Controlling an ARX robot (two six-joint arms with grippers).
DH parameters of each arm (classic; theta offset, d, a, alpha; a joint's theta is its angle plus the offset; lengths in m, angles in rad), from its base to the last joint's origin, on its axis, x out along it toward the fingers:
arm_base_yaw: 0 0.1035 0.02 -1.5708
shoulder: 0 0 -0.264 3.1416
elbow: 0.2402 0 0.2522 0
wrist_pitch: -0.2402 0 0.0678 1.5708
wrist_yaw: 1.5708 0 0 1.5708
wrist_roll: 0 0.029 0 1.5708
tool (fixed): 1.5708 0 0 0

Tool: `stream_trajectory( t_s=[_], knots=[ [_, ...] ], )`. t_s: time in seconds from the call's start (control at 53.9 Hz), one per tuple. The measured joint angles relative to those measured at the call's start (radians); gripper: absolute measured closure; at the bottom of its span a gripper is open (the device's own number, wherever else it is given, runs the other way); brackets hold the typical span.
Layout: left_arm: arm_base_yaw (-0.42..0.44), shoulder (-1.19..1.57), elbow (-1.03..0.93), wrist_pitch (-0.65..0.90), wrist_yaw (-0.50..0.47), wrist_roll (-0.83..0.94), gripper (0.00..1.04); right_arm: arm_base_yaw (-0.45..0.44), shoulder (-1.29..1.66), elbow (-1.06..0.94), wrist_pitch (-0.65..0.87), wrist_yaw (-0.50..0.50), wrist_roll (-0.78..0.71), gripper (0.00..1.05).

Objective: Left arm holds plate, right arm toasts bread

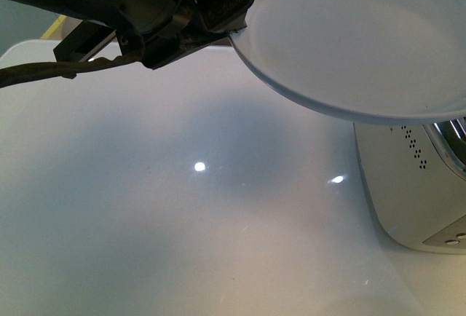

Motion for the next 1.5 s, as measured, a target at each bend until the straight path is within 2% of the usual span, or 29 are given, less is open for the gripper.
stream_trajectory(
  t_s=[0.074,0.334,0.538,0.668,0.835,0.872,0.946,1.187,1.354,1.503],
  knots=[
    [0.0,0.0,0.0,0.0,0.0,0.0,1.02,0.0,-0.083,0.0,-0.079,0.0,0.0,1.03],
    [0.0,0.0,0.0,0.0,0.002,0.0,1.02,0.0,-0.106,0.0,-0.088,0.001,0.0,1.03],
    [0.0,0.0,0.0,0.0,0.0,0.0,1.02,0.0,-0.106,0.0,-0.089,0.001,-0.001,0.64],
    [0.0,0.0,0.0,0.0,0.002,0.0,1.02,0.0,-0.107,0.0,-0.089,0.001,-0.001,0.43],
    [-0.002,0.0,-0.001,0.014,-0.009,-0.005,1.02,0.0,-0.107,0.0,-0.089,0.001,-0.001,0.08],
    [-0.005,0.0,-0.014,0.09,-0.05,-0.024,1.02,0.0,-0.107,0.0,-0.089,0.001,-0.001,0.08],
    [-0.005,0.0,-0.014,0.132,-0.057,-0.039,1.02,0.0,-0.107,0.0,-0.089,0.001,-0.001,0.09],
    [0.019,0.0,-0.016,0.13,-0.027,-0.038,1.02,0.0,-0.108,0.0,-0.089,0.001,-0.001,0.09],
    [0.129,0.002,-0.015,0.12,0.039,0.014,1.02,0.0,-0.108,0.0,-0.089,0.001,-0.001,0.09],
    [0.332,0.024,-0.015,0.108,0.122,0.123,1.02,0.0,-0.108,0.0,-0.089,0.001,-0.001,0.09]
  ],
)
